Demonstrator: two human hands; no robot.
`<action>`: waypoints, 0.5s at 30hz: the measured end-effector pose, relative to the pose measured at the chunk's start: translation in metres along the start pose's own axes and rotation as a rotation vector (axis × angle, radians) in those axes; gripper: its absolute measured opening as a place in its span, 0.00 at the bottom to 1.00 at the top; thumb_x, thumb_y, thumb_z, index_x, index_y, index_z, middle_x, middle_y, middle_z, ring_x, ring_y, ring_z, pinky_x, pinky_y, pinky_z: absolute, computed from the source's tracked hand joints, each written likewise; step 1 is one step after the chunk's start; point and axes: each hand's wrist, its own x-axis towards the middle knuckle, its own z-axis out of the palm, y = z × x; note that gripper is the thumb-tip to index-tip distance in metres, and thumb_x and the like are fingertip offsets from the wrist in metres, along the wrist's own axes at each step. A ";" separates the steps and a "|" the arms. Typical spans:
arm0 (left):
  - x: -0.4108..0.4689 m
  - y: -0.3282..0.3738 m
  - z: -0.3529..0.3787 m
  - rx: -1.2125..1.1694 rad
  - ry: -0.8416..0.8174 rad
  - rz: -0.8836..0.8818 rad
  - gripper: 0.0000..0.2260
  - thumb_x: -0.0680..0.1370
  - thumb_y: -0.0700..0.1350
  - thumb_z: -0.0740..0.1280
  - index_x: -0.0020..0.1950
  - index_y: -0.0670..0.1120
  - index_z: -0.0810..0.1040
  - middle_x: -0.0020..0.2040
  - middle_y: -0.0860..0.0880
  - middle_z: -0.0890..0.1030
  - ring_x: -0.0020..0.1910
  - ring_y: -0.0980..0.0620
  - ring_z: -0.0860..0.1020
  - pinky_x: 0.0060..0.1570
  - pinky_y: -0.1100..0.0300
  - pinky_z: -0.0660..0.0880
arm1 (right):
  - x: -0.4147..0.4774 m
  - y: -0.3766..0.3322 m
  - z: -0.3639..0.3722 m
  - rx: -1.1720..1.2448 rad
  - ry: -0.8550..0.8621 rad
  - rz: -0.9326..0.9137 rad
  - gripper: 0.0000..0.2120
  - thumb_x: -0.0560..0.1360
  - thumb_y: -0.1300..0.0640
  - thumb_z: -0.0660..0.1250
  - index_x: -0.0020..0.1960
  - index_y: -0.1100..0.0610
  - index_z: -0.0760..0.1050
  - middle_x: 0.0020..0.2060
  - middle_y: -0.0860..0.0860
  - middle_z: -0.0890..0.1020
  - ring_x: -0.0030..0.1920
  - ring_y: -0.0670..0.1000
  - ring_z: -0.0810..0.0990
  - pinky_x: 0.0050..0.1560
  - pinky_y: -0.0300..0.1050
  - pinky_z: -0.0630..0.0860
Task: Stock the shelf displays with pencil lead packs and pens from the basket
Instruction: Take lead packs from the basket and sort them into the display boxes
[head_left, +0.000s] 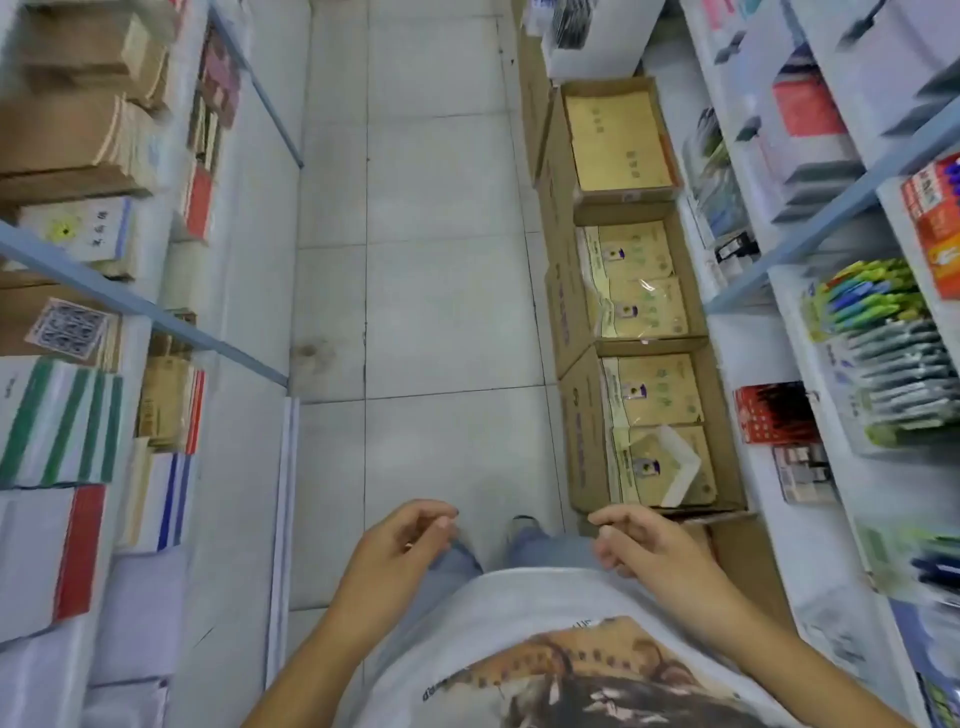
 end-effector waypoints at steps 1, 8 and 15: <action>0.007 0.003 0.002 -0.023 -0.004 0.001 0.06 0.81 0.45 0.67 0.52 0.52 0.83 0.45 0.57 0.86 0.46 0.59 0.83 0.48 0.69 0.77 | 0.008 0.000 -0.004 0.008 0.004 -0.009 0.07 0.80 0.57 0.64 0.54 0.47 0.79 0.41 0.48 0.84 0.44 0.46 0.82 0.47 0.41 0.76; 0.052 0.026 -0.022 -0.046 0.078 -0.076 0.06 0.82 0.44 0.66 0.51 0.51 0.83 0.45 0.56 0.86 0.45 0.59 0.83 0.48 0.69 0.77 | 0.082 -0.067 -0.013 0.122 -0.012 -0.012 0.08 0.80 0.63 0.62 0.54 0.55 0.78 0.39 0.53 0.84 0.37 0.45 0.80 0.39 0.35 0.76; 0.159 0.054 -0.098 -0.094 0.240 -0.170 0.07 0.82 0.41 0.65 0.52 0.49 0.82 0.47 0.48 0.85 0.42 0.59 0.82 0.46 0.69 0.77 | 0.203 -0.166 0.001 0.057 -0.044 -0.032 0.08 0.80 0.63 0.62 0.53 0.54 0.78 0.38 0.52 0.83 0.37 0.46 0.80 0.41 0.35 0.76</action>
